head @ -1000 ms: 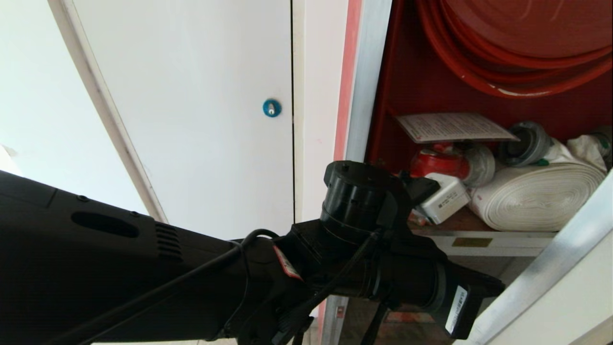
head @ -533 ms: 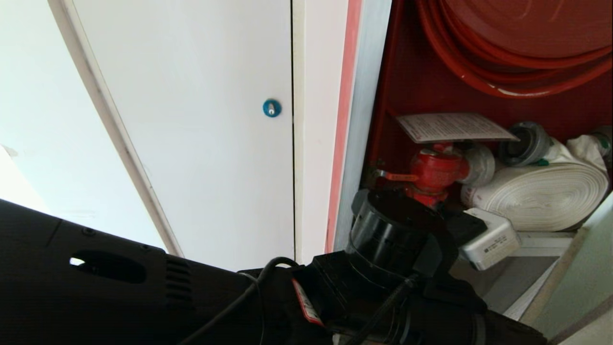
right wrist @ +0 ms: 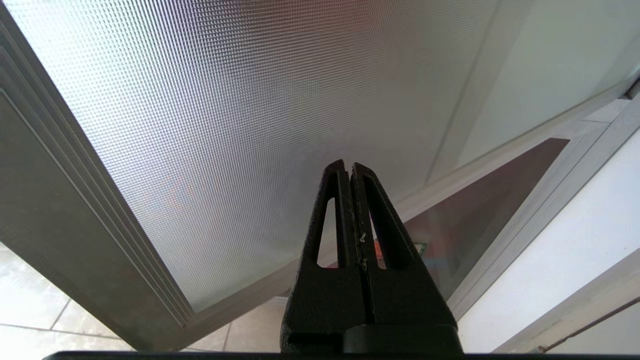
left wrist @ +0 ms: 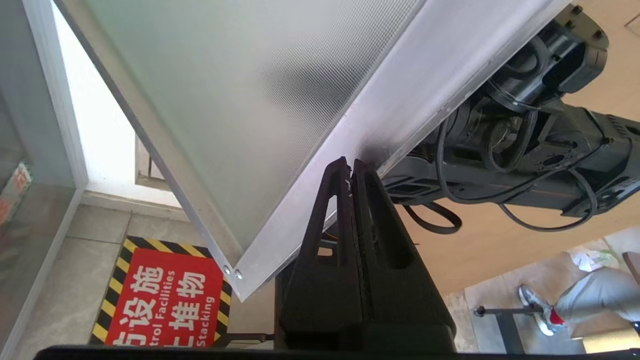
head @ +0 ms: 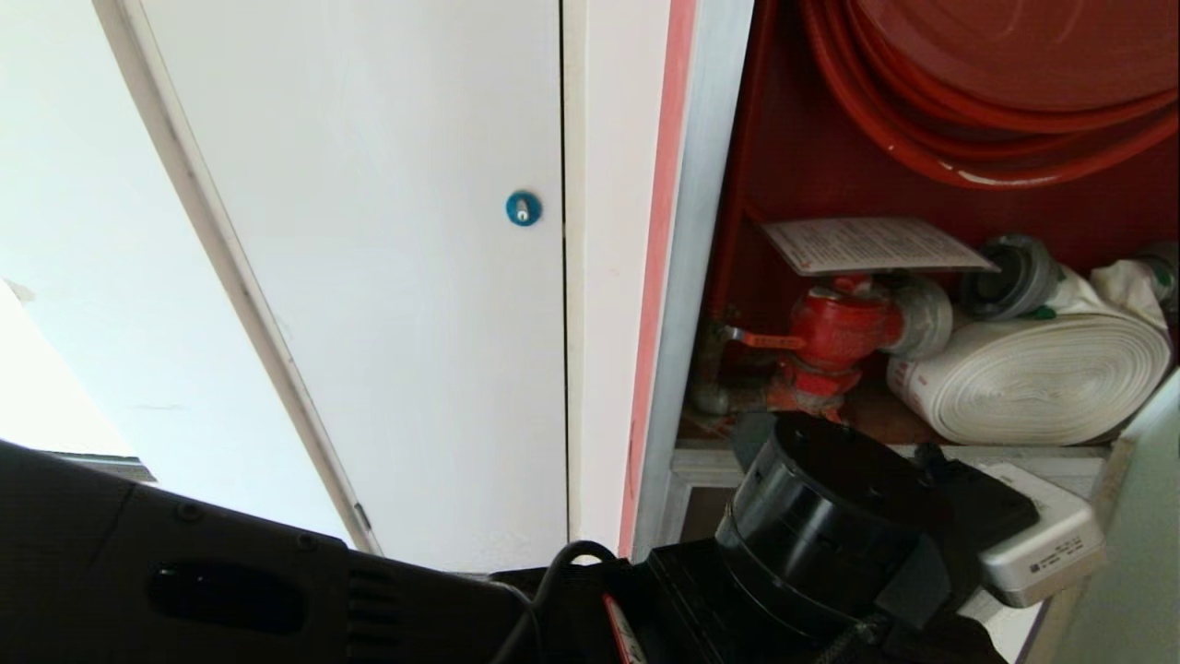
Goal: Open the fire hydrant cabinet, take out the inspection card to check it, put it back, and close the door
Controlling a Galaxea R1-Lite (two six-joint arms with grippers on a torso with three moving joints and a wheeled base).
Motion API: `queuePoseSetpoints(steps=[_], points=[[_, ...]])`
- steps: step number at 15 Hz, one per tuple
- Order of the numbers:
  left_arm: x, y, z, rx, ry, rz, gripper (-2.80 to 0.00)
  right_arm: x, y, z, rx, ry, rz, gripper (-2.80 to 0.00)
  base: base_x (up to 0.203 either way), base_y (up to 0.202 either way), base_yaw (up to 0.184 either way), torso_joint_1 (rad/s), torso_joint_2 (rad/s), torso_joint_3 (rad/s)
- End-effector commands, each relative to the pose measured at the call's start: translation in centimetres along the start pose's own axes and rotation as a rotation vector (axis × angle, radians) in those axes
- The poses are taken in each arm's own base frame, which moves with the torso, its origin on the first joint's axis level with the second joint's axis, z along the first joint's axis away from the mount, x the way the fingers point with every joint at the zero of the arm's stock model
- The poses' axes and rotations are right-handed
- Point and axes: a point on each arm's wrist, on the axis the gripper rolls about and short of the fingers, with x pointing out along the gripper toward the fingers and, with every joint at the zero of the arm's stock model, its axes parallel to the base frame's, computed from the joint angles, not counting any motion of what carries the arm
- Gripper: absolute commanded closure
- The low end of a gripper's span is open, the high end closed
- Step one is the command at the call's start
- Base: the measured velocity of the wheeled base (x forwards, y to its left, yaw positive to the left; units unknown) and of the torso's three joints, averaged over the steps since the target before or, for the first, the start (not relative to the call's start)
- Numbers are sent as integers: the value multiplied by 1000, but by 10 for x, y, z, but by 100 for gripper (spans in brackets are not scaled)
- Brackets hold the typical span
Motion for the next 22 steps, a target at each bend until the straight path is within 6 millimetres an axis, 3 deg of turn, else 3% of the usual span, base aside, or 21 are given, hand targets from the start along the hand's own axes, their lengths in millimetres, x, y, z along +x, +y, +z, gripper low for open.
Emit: queuePoseSetpoints(steps=[1, 5, 10, 13, 16, 20, 22], points=[[2, 0, -1, -1, 2, -6, 0, 0, 0, 0, 0, 2, 1, 0, 0, 0, 0, 0, 0, 0], [-2, 4, 2, -2, -6, 10, 0, 0, 0, 0, 0, 2, 1, 0, 0, 0, 0, 0, 0, 0], [-38, 47, 7, -31, -37, 144, 0, 0, 0, 0, 0, 2, 1, 0, 0, 0, 0, 0, 0, 0], [-82, 79, 1, -45, -40, 273, 0, 0, 0, 0, 0, 2, 1, 0, 0, 0, 0, 0, 0, 0], [-143, 102, -3, -73, -71, 430, 0, 0, 0, 0, 0, 2, 1, 0, 0, 0, 0, 0, 0, 0], [-235, 87, -12, -49, -113, 643, 0, 0, 0, 0, 0, 2, 1, 0, 0, 0, 0, 0, 0, 0], [-264, 67, -15, -1, -128, 714, 0, 0, 0, 0, 0, 2, 1, 0, 0, 0, 0, 0, 0, 0]])
